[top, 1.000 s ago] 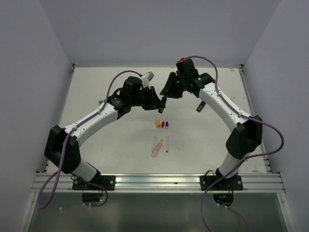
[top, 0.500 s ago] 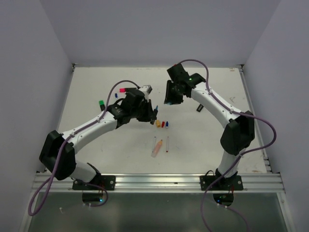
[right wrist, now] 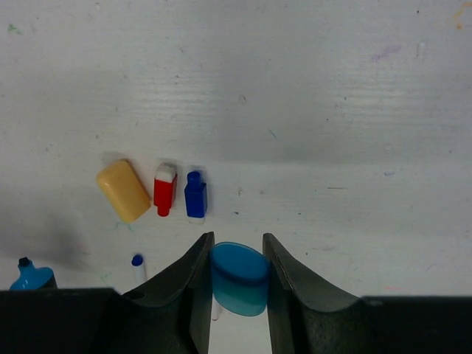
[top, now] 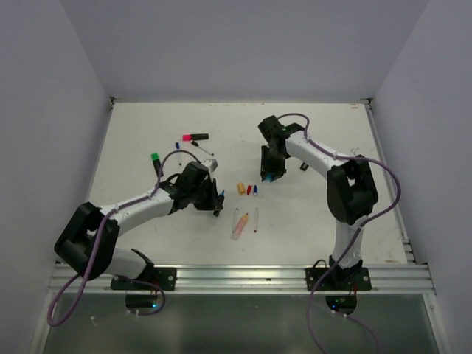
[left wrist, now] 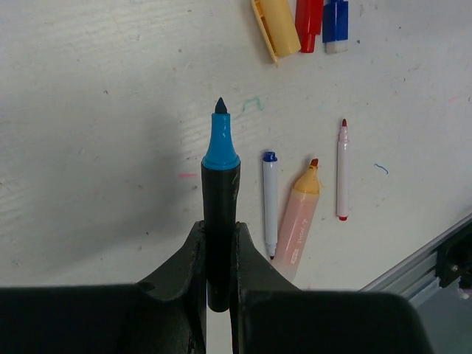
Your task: Open the pen caps
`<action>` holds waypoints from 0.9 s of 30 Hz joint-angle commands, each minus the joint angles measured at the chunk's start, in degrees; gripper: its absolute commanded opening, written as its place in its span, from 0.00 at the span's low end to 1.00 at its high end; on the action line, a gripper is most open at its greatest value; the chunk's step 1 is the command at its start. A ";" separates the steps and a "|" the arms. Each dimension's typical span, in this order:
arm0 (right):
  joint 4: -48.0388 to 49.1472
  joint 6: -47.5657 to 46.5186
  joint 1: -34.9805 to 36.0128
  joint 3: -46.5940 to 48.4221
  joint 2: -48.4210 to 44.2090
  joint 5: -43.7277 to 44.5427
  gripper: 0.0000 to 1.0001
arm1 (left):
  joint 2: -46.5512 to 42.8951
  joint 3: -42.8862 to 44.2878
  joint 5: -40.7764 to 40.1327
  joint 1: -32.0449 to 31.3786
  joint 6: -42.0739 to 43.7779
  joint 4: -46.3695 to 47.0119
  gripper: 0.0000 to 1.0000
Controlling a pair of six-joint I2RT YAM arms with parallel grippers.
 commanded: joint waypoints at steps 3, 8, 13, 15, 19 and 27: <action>1.23 -1.35 0.25 -0.42 1.54 -2.01 0.09 | -0.40 -4.66 4.82 -0.16 -2.17 10.56 0.00; 3.25 -0.83 0.43 -3.58 2.42 -2.97 0.13 | -0.49 -8.61 6.23 -0.16 -4.29 14.16 0.00; 5.54 0.23 0.69 -6.13 3.21 -3.50 0.22 | -0.40 -10.90 6.32 -0.16 -6.04 16.26 0.11; 6.50 0.49 0.86 -7.10 3.38 -3.42 0.24 | -0.14 -11.43 6.32 -0.16 -6.13 16.45 0.14; 7.21 0.32 0.86 -7.63 4.17 -3.33 0.30 | 0.13 -11.78 6.32 -0.16 -6.48 16.63 0.20; 7.65 0.49 0.86 -6.84 4.18 -2.71 0.49 | -1.63 -12.13 4.84 -0.16 -5.78 13.22 0.46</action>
